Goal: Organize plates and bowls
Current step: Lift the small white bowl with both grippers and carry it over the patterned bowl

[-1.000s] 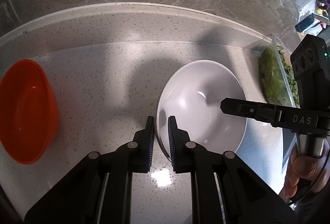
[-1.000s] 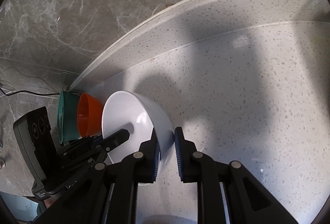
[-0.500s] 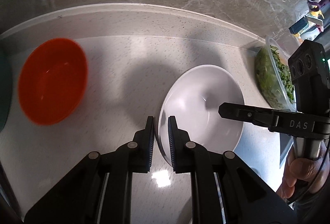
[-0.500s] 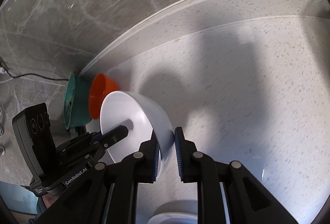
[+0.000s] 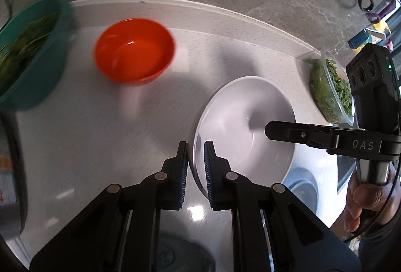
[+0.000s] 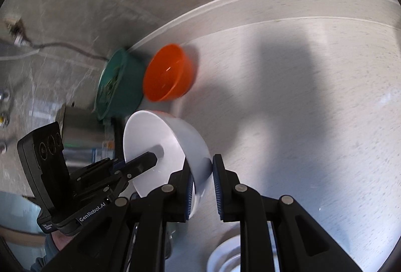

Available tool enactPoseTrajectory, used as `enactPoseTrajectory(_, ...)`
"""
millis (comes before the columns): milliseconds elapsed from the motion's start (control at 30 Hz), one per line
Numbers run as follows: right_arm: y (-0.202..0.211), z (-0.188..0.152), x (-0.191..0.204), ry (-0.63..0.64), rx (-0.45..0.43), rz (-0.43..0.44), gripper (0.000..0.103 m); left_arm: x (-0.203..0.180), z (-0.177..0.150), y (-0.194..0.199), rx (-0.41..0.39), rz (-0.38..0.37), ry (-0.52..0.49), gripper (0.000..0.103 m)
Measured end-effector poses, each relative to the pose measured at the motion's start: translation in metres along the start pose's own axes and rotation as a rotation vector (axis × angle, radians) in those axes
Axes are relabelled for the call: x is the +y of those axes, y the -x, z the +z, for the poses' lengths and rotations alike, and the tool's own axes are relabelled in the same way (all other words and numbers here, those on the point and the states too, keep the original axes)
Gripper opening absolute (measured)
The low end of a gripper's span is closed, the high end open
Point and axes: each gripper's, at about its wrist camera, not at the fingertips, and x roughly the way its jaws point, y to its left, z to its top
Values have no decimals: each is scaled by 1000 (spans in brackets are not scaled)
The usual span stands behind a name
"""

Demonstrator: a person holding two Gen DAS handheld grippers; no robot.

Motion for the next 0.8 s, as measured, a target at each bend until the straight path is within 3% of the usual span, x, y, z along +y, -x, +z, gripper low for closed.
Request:
enactPoseTrajectory(467,-38,-36,79,144,116,43,22,64,-99,73,-31,31,151,12)
enactPoseTrajectory(800,-71,-68,103,193,202,50,25,94,-164,83,-7,30,243,12)
